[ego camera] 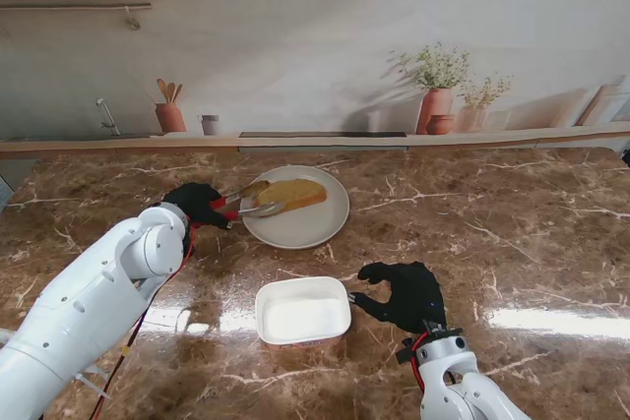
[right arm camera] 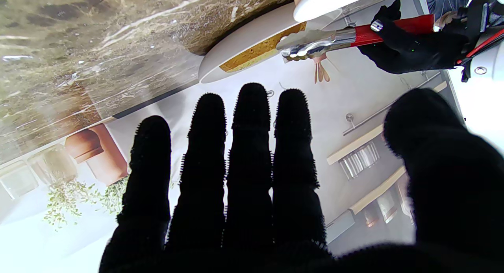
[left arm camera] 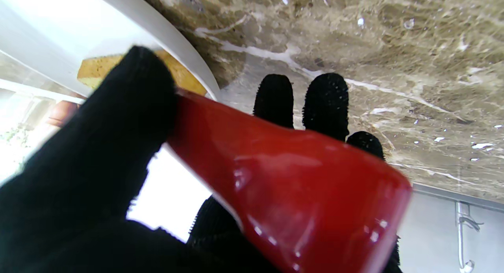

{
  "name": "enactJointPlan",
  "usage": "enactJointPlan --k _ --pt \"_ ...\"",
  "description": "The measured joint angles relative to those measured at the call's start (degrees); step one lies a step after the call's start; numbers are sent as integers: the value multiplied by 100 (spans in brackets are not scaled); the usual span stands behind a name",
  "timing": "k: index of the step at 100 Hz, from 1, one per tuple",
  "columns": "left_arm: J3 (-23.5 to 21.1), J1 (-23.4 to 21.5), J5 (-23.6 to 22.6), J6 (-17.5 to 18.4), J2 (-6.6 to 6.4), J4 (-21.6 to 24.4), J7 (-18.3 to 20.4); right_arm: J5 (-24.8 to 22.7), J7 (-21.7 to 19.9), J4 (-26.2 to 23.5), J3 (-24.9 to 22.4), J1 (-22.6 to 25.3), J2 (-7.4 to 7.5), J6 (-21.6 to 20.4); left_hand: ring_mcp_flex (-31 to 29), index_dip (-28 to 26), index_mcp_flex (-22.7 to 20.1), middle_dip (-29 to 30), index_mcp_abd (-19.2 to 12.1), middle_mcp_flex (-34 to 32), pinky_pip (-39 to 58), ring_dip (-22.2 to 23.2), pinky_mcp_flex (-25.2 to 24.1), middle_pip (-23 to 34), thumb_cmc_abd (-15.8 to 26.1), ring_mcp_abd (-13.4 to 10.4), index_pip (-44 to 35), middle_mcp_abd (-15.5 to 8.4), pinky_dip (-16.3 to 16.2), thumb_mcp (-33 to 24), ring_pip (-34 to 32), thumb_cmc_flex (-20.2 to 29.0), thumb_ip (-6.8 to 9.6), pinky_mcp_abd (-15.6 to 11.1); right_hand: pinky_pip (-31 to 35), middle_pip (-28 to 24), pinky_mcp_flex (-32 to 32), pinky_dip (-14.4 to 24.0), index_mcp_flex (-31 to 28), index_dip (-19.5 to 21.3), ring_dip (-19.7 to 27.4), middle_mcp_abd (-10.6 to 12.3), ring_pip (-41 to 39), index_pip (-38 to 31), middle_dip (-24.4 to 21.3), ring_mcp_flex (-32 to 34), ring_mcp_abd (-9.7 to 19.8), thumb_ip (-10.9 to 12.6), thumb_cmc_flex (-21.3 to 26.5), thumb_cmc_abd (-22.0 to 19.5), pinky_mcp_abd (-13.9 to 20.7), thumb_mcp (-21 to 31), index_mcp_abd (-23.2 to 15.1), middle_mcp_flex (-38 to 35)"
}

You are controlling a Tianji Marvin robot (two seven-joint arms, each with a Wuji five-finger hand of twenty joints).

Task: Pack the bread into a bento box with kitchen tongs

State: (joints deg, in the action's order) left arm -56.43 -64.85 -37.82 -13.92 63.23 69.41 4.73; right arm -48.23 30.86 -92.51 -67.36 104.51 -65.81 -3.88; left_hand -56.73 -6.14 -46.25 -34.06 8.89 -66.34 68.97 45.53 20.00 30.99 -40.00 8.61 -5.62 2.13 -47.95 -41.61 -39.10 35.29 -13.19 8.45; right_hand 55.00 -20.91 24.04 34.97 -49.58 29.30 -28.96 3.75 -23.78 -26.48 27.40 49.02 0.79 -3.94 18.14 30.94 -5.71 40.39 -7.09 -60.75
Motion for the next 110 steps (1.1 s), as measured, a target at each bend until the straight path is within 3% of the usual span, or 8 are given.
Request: enactJointPlan --k 16,21,38,81,89,110 --pt "197 82 -184 -82 -23 -4 50 0 4 14 3 -5 1 -32 -160 1 72 -126 91 2 165 398 13 782 421 88 20 0 -129 -193 -458 -519 3 105 0 -1 0 0 -75 3 0 0 -2 0 1 0 0 0 0 -37 0 -2 -4 0" --pt "237 94 -203 -121 -19 -9 -4 0 2 15 2 -5 1 -34 -268 1 122 -133 115 3 238 502 29 950 477 123 42 0 -171 -270 -596 -594 66 149 0 -2 0 0 -80 4 0 0 -21 -37 1 0 0 118 0 -53 -1 -2 -4 0" --pt "319 137 -170 -148 -15 -15 92 0 -1 21 -2 -5 2 -64 -301 2 132 -298 160 3 326 795 32 1433 601 138 83 0 -197 -360 -899 -829 169 194 0 -2 -1 0 -80 4 0 0 -31 -40 1 0 -1 119 0 -62 -1 -4 -5 0" --pt "419 160 -592 67 -142 44 443 5 10 66 -3 -10 2 -150 -980 3 140 -802 238 -140 767 1109 510 1923 718 187 85 -29 -332 -351 -1492 -895 172 410 0 -7 -18 0 -141 5 0 0 -41 -46 2 0 -1 120 0 -88 -1 -61 -61 -128" --pt "401 137 -622 61 -153 72 499 5 6 67 -4 -10 3 -165 -1007 5 325 -805 298 -173 778 1111 571 2023 718 188 137 -29 -334 -311 -1497 -895 173 431 0 -7 -26 0 -141 5 0 0 -41 -46 3 0 -1 120 1 -88 -1 -61 -62 -128" --pt "160 -112 -387 -90 -93 197 131 5 -5 68 -5 -10 7 -166 -1124 140 814 -800 574 -283 834 1111 672 2230 593 201 358 -111 -334 -310 -1502 -1083 177 495 0 -7 -36 0 -142 5 0 0 -41 -105 3 0 -1 120 1 -100 -2 -61 -63 -128"
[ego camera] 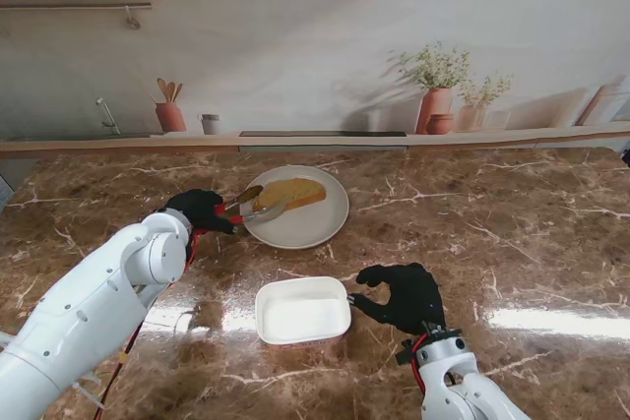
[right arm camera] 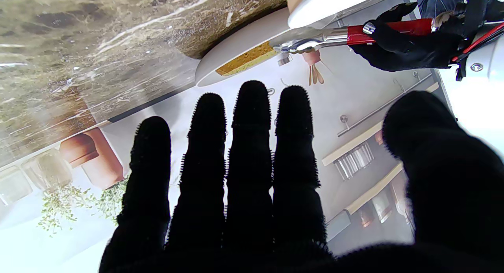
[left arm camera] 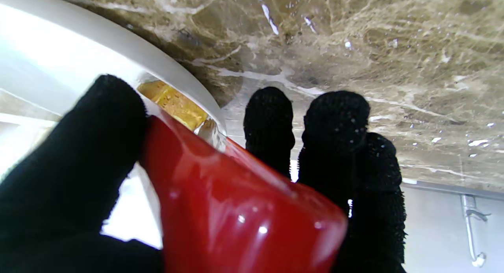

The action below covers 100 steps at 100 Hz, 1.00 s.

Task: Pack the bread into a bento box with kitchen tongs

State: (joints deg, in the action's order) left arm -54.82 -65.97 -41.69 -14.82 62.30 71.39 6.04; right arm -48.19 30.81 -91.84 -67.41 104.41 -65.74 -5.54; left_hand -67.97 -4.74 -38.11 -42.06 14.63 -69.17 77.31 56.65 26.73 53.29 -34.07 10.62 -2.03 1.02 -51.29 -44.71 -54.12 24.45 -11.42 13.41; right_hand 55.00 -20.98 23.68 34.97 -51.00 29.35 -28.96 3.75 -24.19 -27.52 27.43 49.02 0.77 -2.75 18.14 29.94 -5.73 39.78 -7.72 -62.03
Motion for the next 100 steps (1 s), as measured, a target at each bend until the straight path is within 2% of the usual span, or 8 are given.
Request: enactJointPlan --k 10,24,38,58,69,88,100 --pt "-88 -86 23 -95 11 95 71 0 -3 5 0 -1 1 -10 -2 4 0 9 48 0 0 0 36 33 0 0 0 -5 0 0 0 -1 0 8 0 0 -1 0 0 0 0 0 0 -1 1 0 0 0 0 0 0 0 0 0" --pt "-103 -115 39 -221 -26 258 501 0 -6 27 9 -11 3 -52 -3 5 -6 60 53 -38 7 0 40 68 0 0 0 -11 0 0 0 -5 1 10 0 0 -2 0 0 0 0 0 -1 -1 2 0 0 0 0 0 0 0 0 0" --pt "-46 -92 64 -213 -42 251 439 -1 -8 30 9 -12 4 -61 -4 5 -24 68 -148 -49 13 0 42 124 0 0 -17 -23 0 0 -1 -5 2 12 0 0 -6 0 0 0 0 0 -1 -2 2 0 0 0 0 -12 0 0 -1 0" --pt "134 29 79 -190 -38 135 348 6 -13 37 7 -12 4 -70 -5 -1 -347 69 -404 -115 26 0 44 192 131 0 -149 -23 0 0 -69 -6 2 39 0 0 -8 0 0 0 0 0 -1 -2 2 0 0 0 0 -12 0 0 -2 -1" --pt "175 66 70 -173 -36 102 345 26 -29 40 5 -13 4 -74 -6 -280 -350 0 -494 -118 80 -11 55 192 253 0 -520 -59 0 83 -211 -4 2 54 0 0 -8 0 -2 0 0 0 -1 -3 2 0 0 0 0 -12 0 0 -2 -1" --pt "199 99 25 -128 -29 37 308 37 -61 46 3 -16 5 -96 -130 -748 -350 -218 -635 -319 171 -196 165 192 601 1 -1329 -170 0 561 -447 11 2 63 0 0 -8 0 -5 0 0 0 -1 -4 2 0 -1 0 0 -13 -1 0 -3 -2" --pt "200 106 11 -127 -22 14 254 44 -92 49 0 -16 7 -113 -130 -932 -350 -308 -797 -336 265 -332 197 194 710 6 -1873 -189 0 1632 -661 640 15 128 0 0 -8 0 -6 0 0 0 -2 -4 2 0 -1 0 0 -13 -1 0 -2 -3"
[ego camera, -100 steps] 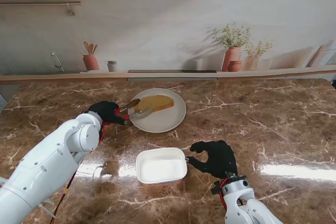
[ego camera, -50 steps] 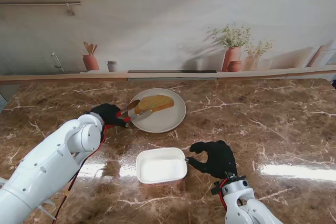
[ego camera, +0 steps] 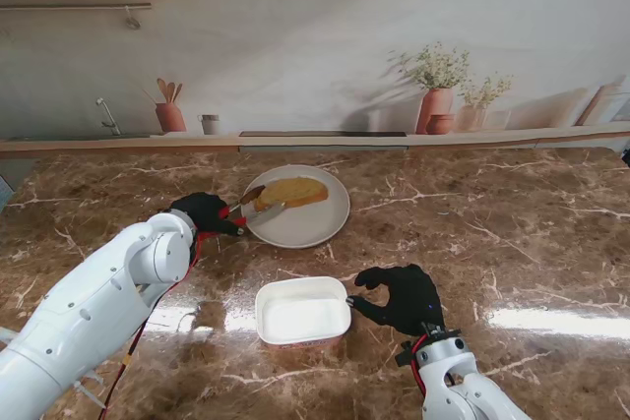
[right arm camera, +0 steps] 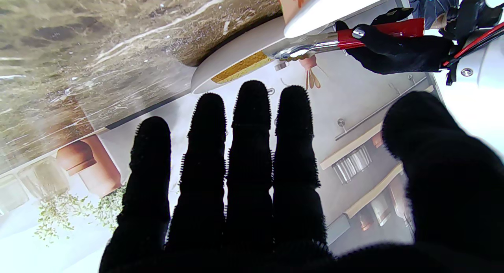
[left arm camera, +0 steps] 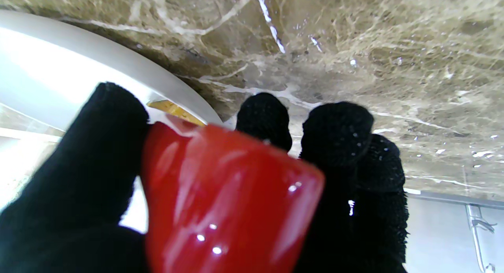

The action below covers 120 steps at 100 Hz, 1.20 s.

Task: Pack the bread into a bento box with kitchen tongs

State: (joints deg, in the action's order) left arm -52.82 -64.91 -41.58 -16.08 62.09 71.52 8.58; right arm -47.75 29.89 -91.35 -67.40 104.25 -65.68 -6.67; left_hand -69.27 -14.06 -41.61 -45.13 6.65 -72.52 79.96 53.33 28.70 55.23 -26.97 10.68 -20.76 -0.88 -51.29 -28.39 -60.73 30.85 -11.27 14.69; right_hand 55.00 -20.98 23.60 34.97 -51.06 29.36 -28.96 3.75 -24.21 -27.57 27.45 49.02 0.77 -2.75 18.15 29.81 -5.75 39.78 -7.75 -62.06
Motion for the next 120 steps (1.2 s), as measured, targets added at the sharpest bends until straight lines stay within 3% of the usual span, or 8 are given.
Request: enactJointPlan --k 8,19,39,54,91,93,120 --pt "1 5 13 1 20 -43 -123 1 -10 0 -1 0 1 -4 0 -20 0 -61 -70 0 47 -60 63 4 7 4 -598 3 0 625 -216 369 26 24 0 0 0 0 -1 0 0 0 -1 -1 0 0 0 0 0 0 -1 0 0 0" --pt "44 35 33 2 43 -123 -258 1 -10 1 -1 1 3 -10 0 -228 -49 -64 -86 0 93 -130 126 79 8 6 -1667 17 0 963 -359 549 67 73 0 0 0 0 -1 0 0 0 -1 -2 0 0 0 0 0 -2 -1 0 -1 0" --pt "52 47 213 -12 65 -154 -231 3 -39 1 -1 3 8 -25 0 -2104 314 -66 -87 0 96 -135 187 398 122 78 -3053 17 0 1299 -515 790 93 150 0 0 0 0 -1 0 0 0 -1 -3 0 0 0 0 0 -31 -2 0 -1 0" --pt "25 43 306 -41 71 -143 -89 13 -50 1 2 3 10 -31 0 -3001 395 -67 -87 0 97 -135 191 515 181 133 -3468 23 0 1303 -593 829 93 186 0 0 -1 0 -1 0 0 0 -1 -4 1 0 0 0 0 -32 -3 0 -1 -1" --pt "-86 31 752 -196 86 -100 114 31 -65 12 9 -3 12 -48 0 -3273 399 -10 -53 0 97 -136 196 798 -36 249 -3935 90 -136 934 -666 830 -15 359 -84 0 -2 0 -2 0 0 0 -1 -7 2 0 0 0 0 -33 -3 0 -2 -1" --pt "-86 30 760 -207 86 -95 127 33 -65 13 10 -4 12 -48 0 -3274 399 -8 -53 0 97 -136 196 804 -60 273 -3984 105 -150 829 -667 830 -74 388 -84 0 -2 0 -2 0 0 0 -1 -7 2 0 0 0 0 -33 -3 0 -2 -2" --pt "-117 21 908 -273 84 -59 255 38 -78 20 14 -9 12 -58 0 -3335 399 -1 -51 0 97 -136 205 847 -116 286 -4203 124 -224 685 -732 830 -75 427 -85 0 -6 0 -2 0 0 0 -1 -9 9 0 0 0 0 -34 -3 -1 -3 -6"
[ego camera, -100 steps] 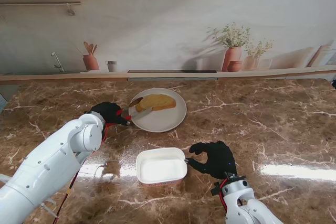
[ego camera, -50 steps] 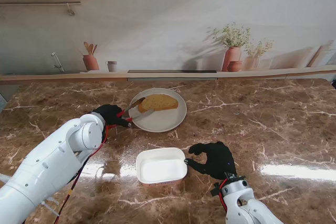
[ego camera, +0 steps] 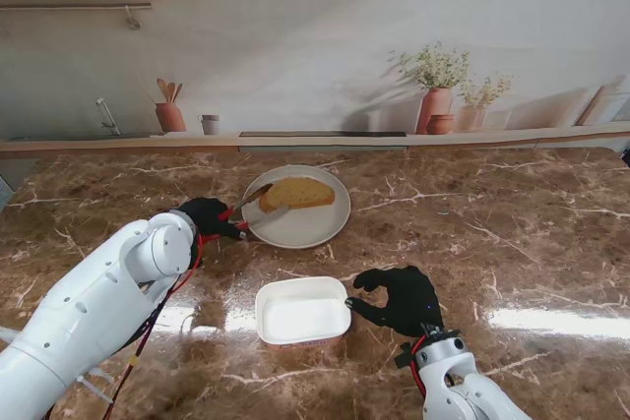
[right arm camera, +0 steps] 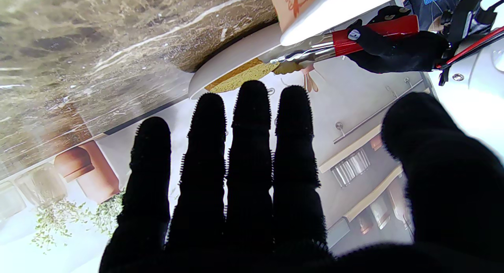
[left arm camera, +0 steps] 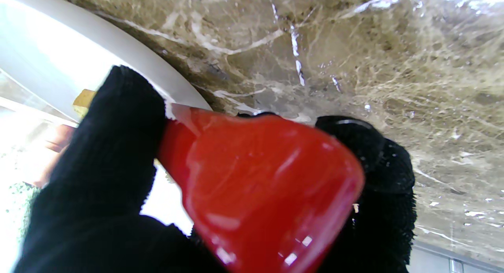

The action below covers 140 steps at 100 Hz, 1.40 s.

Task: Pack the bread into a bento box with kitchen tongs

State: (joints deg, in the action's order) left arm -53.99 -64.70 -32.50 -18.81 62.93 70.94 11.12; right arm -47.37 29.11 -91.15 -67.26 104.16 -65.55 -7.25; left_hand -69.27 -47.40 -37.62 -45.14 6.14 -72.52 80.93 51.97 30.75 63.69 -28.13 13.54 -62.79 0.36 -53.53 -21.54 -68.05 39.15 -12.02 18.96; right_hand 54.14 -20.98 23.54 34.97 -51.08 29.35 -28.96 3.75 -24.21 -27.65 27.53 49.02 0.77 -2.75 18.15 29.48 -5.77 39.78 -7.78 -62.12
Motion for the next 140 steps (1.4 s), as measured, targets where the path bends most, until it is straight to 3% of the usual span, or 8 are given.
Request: enactJointPlan --k 36,61,86,120,140 --pt "-655 -493 482 12 104 463 -384 10 -19 8 17 -13 1 4 0 -70 0 0 0 -3 0 3 9 145 -13 7 -6 1 -44 -281 -3 2 -93 29 0 0 -8 0 0 0 0 0 -1 0 3 0 0 0 0 -9 -1 -1 0 -1" --pt "-884 -681 631 99 115 698 -369 6 -17 8 48 -27 3 29 0 -135 0 5 0 -3 -3 73 -10 145 -13 21 -6 1 -171 -281 -3 6 -95 57 -1 0 -55 0 0 0 0 0 -1 0 4 0 0 0 0 -10 -2 -1 0 -1" --pt "-1239 -1005 666 252 104 1083 -300 -4 -17 5 57 -39 3 66 0 -146 0 7 0 -4 -12 80 -15 145 -13 50 -6 1 -188 -282 -3 9 -95 72 -76 0 -56 0 0 0 0 0 -1 -1 6 0 0 0 0 -10 -2 -1 0 -1" --pt "-1858 -1811 406 725 31 1993 -243 -27 -13 -31 7 -43 1 181 0 -218 0 9 0 -4 -25 149 -24 146 -13 57 -6 1 -224 -283 -3 13 -95 73 -76 0 -56 0 0 0 0 0 -1 -1 7 0 0 0 0 -10 -2 -1 -1 -1" --pt "-2110 -2184 443 914 17 2213 -328 -58 -20 -77 -2 -31 5 238 0 -238 0 9 0 -4 -54 155 -25 146 -13 65 -6 1 -261 -284 -3 18 -96 74 -76 0 -56 0 0 0 0 0 -1 -1 7 0 0 0 0 -10 -2 -1 -1 -1"
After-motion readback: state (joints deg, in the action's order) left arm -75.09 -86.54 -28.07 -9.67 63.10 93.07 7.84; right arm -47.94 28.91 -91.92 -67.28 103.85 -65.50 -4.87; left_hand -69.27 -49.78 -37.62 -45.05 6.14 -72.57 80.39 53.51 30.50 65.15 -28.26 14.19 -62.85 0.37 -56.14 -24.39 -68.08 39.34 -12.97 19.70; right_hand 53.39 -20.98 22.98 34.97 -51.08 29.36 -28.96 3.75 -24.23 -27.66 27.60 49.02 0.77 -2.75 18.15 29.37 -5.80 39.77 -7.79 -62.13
